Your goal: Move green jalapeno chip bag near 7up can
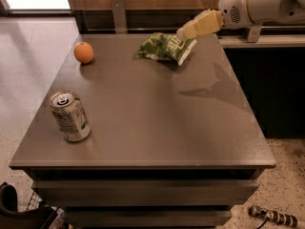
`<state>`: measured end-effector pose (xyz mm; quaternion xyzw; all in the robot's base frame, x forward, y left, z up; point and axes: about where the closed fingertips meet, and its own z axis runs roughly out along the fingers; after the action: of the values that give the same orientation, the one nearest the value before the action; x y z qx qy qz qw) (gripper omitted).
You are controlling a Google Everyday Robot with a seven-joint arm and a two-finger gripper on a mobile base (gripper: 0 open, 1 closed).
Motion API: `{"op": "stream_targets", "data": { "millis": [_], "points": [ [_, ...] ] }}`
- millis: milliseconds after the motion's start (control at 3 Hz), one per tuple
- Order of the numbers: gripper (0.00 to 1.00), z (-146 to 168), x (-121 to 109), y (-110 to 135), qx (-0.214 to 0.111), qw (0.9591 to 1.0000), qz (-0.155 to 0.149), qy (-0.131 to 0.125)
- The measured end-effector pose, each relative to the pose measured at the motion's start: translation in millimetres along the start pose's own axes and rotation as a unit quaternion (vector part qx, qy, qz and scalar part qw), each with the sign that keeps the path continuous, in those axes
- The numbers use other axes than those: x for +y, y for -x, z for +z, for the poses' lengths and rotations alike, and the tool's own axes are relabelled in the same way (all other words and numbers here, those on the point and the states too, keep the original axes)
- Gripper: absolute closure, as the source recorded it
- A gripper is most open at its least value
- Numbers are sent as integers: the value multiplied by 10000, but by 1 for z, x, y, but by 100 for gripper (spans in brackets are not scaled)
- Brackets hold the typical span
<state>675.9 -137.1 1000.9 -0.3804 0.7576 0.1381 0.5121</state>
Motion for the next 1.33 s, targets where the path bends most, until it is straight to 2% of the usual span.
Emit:
{"op": "stream_targets", "data": {
  "millis": [333,1000,1333],
  "points": [
    [0,0,0,0,0,10000,0,0],
    [0,103,-20,-4,-224,9990,80,371],
    [0,159,-13,-29,-357,9968,426,576]
  ]
}}
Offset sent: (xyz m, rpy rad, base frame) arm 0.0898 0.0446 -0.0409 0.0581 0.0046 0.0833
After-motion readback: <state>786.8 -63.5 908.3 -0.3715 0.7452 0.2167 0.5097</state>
